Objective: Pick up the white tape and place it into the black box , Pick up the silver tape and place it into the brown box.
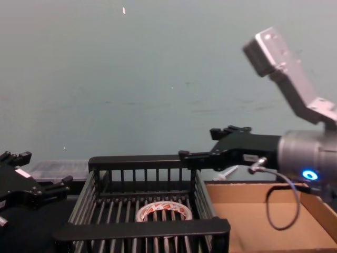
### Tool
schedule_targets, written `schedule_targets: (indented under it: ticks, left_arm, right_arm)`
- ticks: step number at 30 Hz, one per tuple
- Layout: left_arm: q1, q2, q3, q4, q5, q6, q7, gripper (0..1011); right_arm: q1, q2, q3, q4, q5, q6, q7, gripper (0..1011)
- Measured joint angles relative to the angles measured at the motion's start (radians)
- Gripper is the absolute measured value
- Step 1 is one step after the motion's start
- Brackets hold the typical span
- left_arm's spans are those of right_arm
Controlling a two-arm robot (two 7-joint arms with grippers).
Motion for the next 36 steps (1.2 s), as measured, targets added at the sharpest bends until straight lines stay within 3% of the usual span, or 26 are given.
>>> schedule_targets:
  ticks: [10, 22, 36]
  left_arm:
    - [0.000, 0.000, 0.000, 0.000, 0.000, 0.000, 0.000, 1001]
    - [0.000, 0.000, 0.000, 0.000, 0.000, 0.000, 0.000, 1001]
    - [0.000, 0.000, 0.000, 0.000, 0.000, 0.000, 0.000, 1001]
  right_arm:
    - [-0.142, 0.101, 0.044, -0.220, 0.059, 0.086, -0.004, 1002]
    - [-0.304, 0.214, 0.088, -0.429, 0.116, 0.162, -0.017, 1002]
    - [-0.402, 0.270, 0.084, -0.505, 0.162, 0.248, -0.016, 1002]
